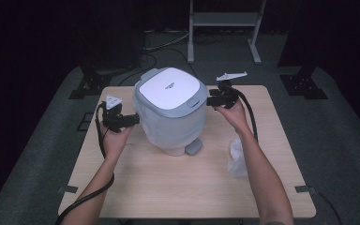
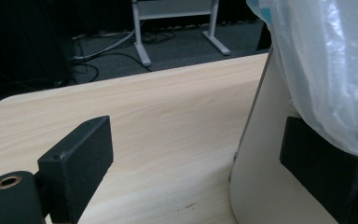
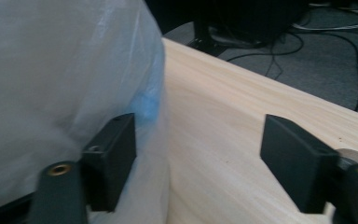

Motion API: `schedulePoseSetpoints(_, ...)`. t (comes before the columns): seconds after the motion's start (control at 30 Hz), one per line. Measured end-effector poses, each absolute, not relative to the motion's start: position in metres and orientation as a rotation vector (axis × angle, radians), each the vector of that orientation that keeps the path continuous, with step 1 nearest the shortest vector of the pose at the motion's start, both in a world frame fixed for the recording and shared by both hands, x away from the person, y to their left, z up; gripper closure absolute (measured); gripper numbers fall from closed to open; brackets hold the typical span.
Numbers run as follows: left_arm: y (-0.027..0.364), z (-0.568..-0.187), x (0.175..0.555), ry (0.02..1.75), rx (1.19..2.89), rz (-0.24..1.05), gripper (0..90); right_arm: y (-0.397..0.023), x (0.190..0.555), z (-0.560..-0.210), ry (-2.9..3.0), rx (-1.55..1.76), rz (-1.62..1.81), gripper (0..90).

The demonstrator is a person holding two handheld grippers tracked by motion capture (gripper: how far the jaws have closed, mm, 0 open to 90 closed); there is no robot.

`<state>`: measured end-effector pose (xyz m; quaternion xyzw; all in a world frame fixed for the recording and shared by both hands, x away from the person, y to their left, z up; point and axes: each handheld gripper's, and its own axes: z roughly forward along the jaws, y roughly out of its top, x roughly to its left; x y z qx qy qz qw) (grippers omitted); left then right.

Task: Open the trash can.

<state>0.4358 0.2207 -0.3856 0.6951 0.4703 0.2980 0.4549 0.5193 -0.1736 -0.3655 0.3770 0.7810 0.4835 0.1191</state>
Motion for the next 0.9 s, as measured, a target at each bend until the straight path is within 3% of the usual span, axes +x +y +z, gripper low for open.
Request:
schedulePoseSetpoints(0.07,0.220,-0.385,0.438,1.146,1.723,0.738,12.7,-0.175,0.518,-0.365,2.309,1.088,1.431,35.2)
schedulePoseSetpoints(0.37,0.210,-0.380,0.459,1.132,1.764,0.738,13.1,-0.186,0.501,-0.365,2.319,1.059,1.450,39.9)
schedulePoseSetpoints(0.9,0.196,-0.375,0.489,1.121,1.786,0.696,16.4,-0.195,0.457,-0.366,2.311,1.042,1.458,38.5)
